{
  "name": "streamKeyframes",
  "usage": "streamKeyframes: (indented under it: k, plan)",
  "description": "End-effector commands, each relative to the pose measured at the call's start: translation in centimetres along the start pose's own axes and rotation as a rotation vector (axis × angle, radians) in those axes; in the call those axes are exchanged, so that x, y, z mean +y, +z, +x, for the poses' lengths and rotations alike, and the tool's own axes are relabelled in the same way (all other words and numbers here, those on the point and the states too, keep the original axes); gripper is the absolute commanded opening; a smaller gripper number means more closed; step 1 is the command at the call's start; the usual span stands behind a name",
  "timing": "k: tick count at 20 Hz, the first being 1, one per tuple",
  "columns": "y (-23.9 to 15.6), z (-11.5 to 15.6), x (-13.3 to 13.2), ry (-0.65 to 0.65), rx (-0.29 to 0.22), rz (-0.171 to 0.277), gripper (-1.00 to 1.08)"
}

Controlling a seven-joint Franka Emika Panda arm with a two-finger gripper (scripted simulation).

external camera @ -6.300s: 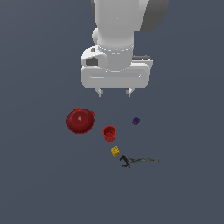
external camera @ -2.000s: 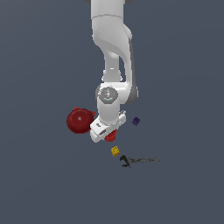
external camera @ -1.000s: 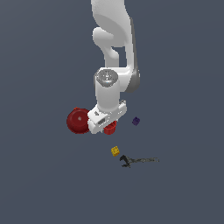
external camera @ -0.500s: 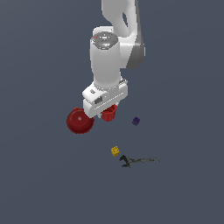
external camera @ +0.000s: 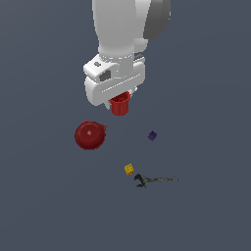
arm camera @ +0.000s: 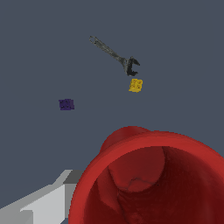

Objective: Pick up a designated object from a clutter of objects.

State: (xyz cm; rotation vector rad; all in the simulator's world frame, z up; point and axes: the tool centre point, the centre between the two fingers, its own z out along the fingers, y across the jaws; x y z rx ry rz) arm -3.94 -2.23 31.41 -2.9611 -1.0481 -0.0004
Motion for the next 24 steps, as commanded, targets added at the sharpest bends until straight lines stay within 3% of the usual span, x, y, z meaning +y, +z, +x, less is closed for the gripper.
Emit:
streamKeyframes:
  k: [1,13,24]
  plan:
    - [-2.6,-0.4,-0.2,0.0,0.001,-0.001,-1.0]
    - [-12.2,-1.6,-0.7,0.0,0.0,0.0,-1.0]
    - [-14.7,-1.8,-0.7,0.0,0.0,0.0,-1.0]
